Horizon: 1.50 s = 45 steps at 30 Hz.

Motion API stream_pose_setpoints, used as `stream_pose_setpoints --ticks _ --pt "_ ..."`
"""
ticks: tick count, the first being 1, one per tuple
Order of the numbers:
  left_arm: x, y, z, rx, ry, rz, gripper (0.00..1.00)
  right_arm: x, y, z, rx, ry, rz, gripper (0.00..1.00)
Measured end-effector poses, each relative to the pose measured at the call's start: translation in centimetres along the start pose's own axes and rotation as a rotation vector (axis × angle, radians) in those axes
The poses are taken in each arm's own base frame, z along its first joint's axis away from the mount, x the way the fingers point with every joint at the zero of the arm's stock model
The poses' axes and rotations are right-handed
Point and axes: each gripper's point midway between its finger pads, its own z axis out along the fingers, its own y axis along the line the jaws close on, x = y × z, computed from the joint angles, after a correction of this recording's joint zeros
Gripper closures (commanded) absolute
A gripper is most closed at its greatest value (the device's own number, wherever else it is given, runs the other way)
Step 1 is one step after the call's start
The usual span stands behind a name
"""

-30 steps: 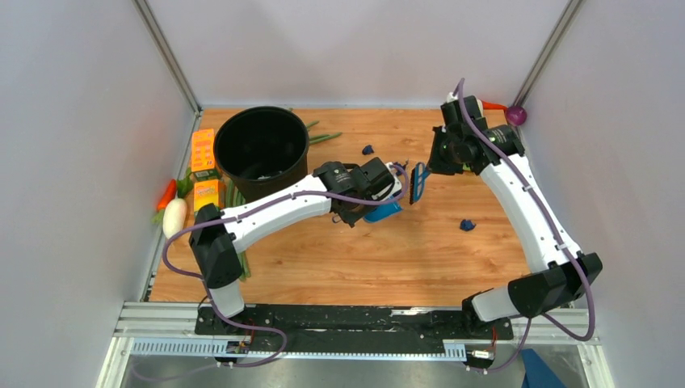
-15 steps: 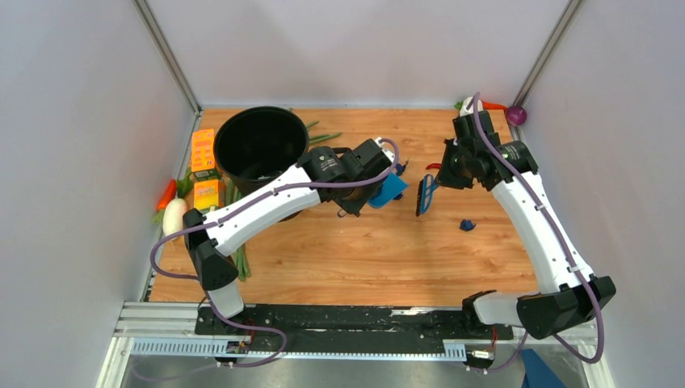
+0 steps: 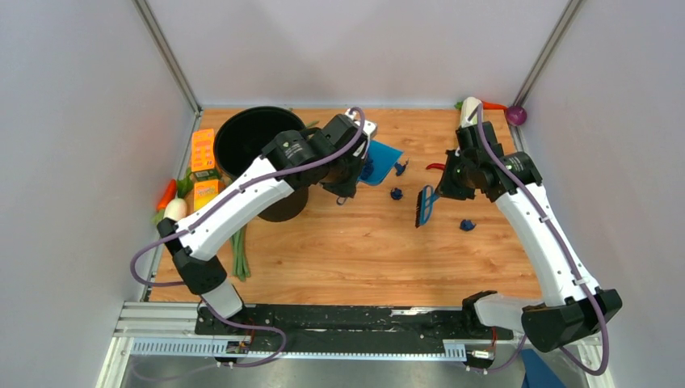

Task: Sweep away the paper scraps from the table

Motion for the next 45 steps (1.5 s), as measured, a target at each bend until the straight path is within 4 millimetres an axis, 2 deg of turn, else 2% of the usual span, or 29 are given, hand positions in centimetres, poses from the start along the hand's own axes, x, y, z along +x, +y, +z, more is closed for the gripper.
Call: stream_pose_setpoints --ticks 7,13,21,30,37,42,45 --pt "0.4 1.7 -2.4 0.005 -0.065 -0.095 1.0 0.9 0.3 -0.3 -0.034 0.018 0.0 1.0" --pt "-1.1 4.0 -4.1 -0.009 -0.144 -0.194 1.0 1.1 0.7 -0.7 -0.063 0.025 -0.004 1.0" --pt "-2.1 5.5 -4.1 -0.014 -0.174 -0.269 1.0 1.3 0.9 -0.7 -0.079 0.033 -0.011 1.0" --pt "-2.5 8.7 -3.0 0.005 -0.178 -0.37 1.0 2.4 0.5 -0.6 -0.084 0.053 -0.011 1.0" --pt "-4.2 10.0 -3.6 0.061 -0.241 -0.467 1.0 3.3 0.4 -0.5 -0.094 0.069 -0.011 1.0" --pt "-3.4 11.0 -4.1 0.108 -0.289 -0.577 1.0 3.3 0.6 -0.4 -0.108 0.072 -0.011 1.0" --pt "-2.5 12.6 -4.5 0.126 -0.326 -0.684 1.0 3.1 0.9 -0.4 -0.12 0.065 -0.011 1.0"
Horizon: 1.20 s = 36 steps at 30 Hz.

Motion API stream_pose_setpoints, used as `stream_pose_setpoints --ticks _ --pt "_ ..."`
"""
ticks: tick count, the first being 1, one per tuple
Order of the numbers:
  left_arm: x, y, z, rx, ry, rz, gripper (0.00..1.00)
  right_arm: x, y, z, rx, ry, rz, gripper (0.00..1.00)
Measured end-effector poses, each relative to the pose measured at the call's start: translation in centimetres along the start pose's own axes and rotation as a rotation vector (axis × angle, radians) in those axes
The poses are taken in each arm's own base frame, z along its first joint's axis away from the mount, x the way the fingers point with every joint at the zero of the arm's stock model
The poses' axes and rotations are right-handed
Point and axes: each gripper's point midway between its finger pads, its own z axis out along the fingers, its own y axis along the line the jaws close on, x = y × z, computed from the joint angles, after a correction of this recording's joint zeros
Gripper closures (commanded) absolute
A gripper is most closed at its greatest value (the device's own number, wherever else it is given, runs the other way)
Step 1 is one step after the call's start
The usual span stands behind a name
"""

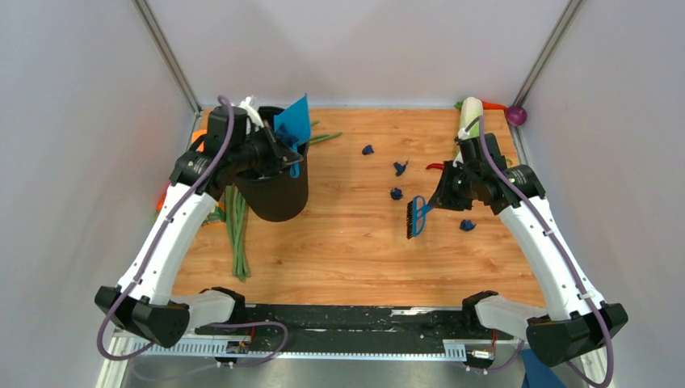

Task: Sweep away the paper scraps from the table

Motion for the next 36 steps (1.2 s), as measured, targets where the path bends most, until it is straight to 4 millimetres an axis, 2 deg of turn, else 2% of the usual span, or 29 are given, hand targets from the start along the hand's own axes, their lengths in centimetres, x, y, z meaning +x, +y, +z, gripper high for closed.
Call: stream_pose_setpoints --ticks 6,12,18,24,27,31,36 --pt "-1.6 2.4 -0.5 0.063 -0.083 -0.205 1.0 -0.1 0.2 0.1 -0.007 0.002 -0.001 1.0" --pt "-1.7 3.1 -0.2 0.147 -0.1 -0.322 1.0 -0.2 0.2 0.2 -0.006 0.002 0.001 1.0" --pt "-2.5 2.0 -0.4 0.312 -0.152 -0.454 1.0 -0.3 0.1 0.2 -0.006 -0.003 0.004 1.0" --pt "-3.7 1.5 -1.6 0.482 -0.257 -0.587 1.0 -0.4 0.0 0.2 -0.004 -0.005 0.008 1.0" --pt "-4.9 0.3 -2.7 0.582 -0.297 -0.603 1.0 -0.4 -0.1 0.2 -0.004 -0.007 0.009 1.0" --pt "-6.4 -2.3 -4.5 0.754 -0.309 -0.569 1.0 -0.2 -0.2 0.3 -0.002 -0.004 0.009 1.0" --pt "-7.8 -4.2 -5.6 0.916 -0.293 -0.57 1.0 -0.2 -0.2 0.3 -0.004 -0.007 0.009 1.0"
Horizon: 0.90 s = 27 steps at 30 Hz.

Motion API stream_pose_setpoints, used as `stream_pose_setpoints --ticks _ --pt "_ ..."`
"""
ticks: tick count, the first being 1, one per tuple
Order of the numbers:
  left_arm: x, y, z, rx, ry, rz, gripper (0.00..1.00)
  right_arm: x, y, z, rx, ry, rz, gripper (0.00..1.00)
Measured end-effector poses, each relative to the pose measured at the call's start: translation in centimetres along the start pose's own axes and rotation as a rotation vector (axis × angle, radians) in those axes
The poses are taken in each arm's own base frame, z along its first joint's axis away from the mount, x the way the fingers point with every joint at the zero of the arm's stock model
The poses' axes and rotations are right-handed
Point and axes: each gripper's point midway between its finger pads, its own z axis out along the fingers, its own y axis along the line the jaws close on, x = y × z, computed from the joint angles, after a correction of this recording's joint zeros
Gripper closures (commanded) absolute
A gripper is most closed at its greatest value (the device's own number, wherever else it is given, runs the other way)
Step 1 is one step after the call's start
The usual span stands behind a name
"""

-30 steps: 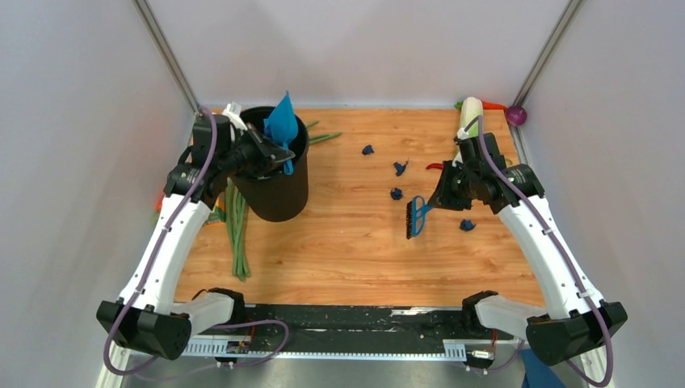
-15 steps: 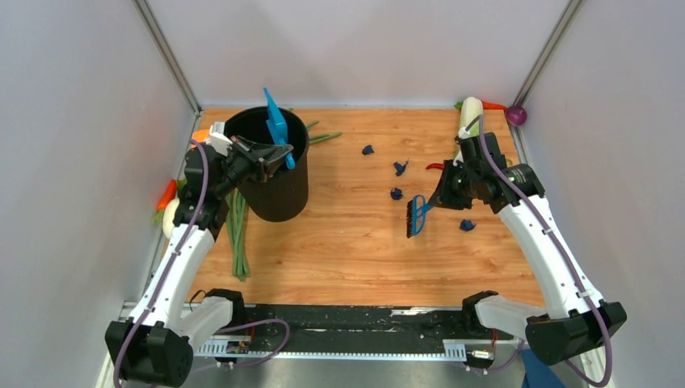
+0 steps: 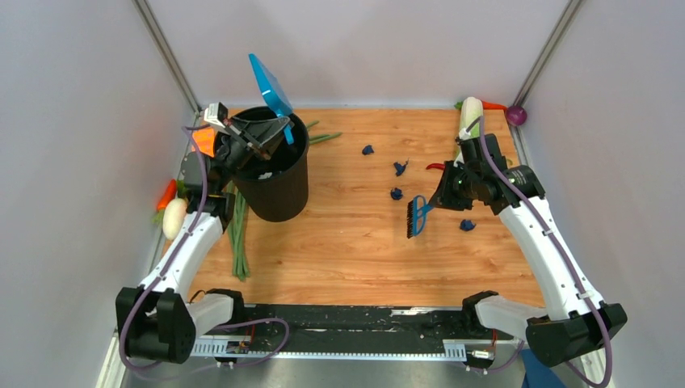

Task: Sweep away the paper scraps from the table

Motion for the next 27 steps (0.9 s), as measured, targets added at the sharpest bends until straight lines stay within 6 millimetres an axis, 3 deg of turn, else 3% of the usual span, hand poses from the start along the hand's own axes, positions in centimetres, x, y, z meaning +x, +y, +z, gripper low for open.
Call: stream_pose_setpoints --ticks 4,8,12,14,16,22,27 --pt "-0.1 0.0 0.4 -0.005 0.01 -0.028 1.0 0.0 0.0 0.0 0.0 0.0 0.001 1.0" --pt "-0.7 -0.6 1.2 -0.118 -0.012 0.104 1.0 0.0 0.0 -0.1 0.0 -0.003 0.0 1.0" --pt "-0.3 -5.2 1.8 -0.157 0.02 0.332 1.0 -0.2 0.0 -0.4 -0.006 -0.017 0.001 1.0" --pt "0.3 -6.4 1.5 -0.157 0.05 0.407 1.0 -0.3 0.1 -0.6 -0.01 -0.025 0.001 1.0" --pt "0.7 -5.7 1.0 -0.192 0.069 0.436 1.0 -0.4 0.2 -0.8 -0.013 -0.03 0.001 1.0" --pt "0.5 0.2 -0.6 -0.407 0.119 0.4 1.0 -1.3 0.5 -1.5 -0.02 -0.062 -0.001 1.0" --pt "0.5 3.8 -2.3 -0.556 0.154 0.387 1.0 -1.8 0.6 -1.8 -0.016 -0.084 0.001 1.0"
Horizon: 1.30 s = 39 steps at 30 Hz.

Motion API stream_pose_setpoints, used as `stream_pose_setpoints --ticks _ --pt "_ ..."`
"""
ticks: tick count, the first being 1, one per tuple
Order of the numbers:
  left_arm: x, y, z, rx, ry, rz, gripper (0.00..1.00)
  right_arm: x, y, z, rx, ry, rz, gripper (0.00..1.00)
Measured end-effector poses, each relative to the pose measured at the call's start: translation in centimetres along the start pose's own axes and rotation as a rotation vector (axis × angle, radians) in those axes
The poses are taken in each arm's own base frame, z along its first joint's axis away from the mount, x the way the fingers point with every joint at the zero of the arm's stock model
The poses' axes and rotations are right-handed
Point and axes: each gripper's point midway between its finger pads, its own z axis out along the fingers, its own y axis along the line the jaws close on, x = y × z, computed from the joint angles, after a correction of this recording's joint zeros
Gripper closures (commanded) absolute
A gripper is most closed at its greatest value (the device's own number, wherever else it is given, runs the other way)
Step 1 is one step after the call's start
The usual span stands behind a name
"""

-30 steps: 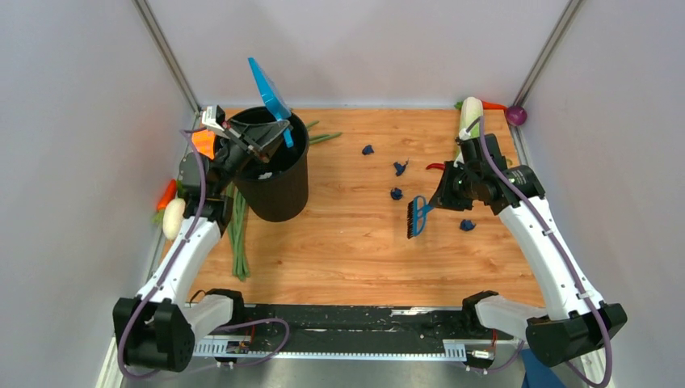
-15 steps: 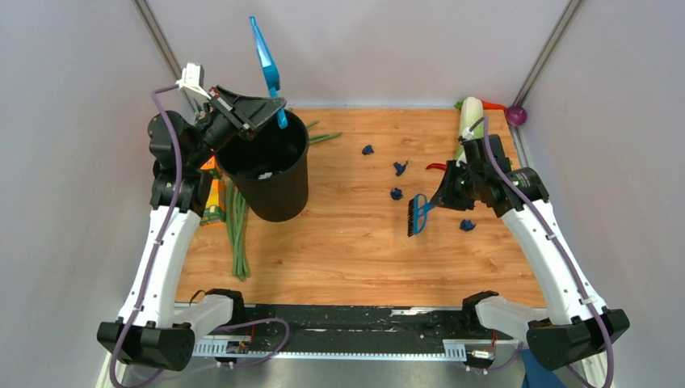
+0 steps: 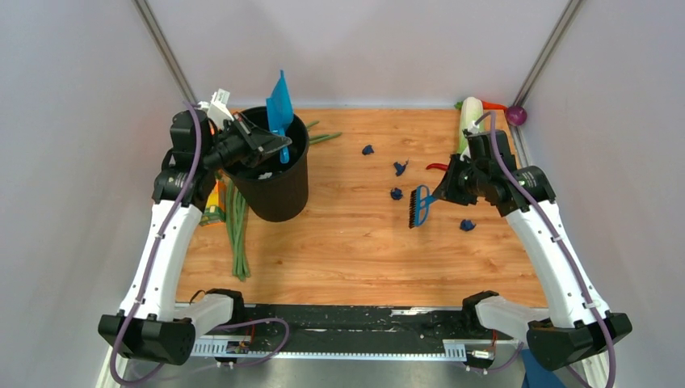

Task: Sweep away the paper scraps from the table

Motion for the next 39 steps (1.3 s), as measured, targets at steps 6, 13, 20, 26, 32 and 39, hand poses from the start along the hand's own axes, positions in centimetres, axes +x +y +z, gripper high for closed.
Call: stream_pose_setpoints --ticks 6,13,20,26,32,39 --pt "0.8 1.6 -0.8 -0.12 0.037 0.017 1.0 -0.2 -0.1 -0.1 0.007 -0.008 0.001 1.0" --pt "1.2 1.5 -0.8 -0.116 0.072 0.029 1.0 -0.7 0.1 -0.3 0.006 -0.023 0.004 1.0" --pt "2.9 2.6 0.4 -0.088 0.17 -0.008 1.0 -1.3 0.0 -0.3 0.026 -0.04 0.003 1.0" --pt "3.3 0.1 1.6 -0.158 0.26 0.154 1.0 -1.9 -1.2 0.2 0.098 -0.054 0.005 1.0" --pt "7.1 -1.7 2.4 -0.212 0.392 0.36 1.0 -2.7 -4.4 0.4 0.287 -0.064 0.005 1.0" --pt "14.1 2.5 2.8 -0.366 0.645 0.525 1.0 -3.2 -8.5 -0.1 0.506 -0.076 -0.004 1.0"
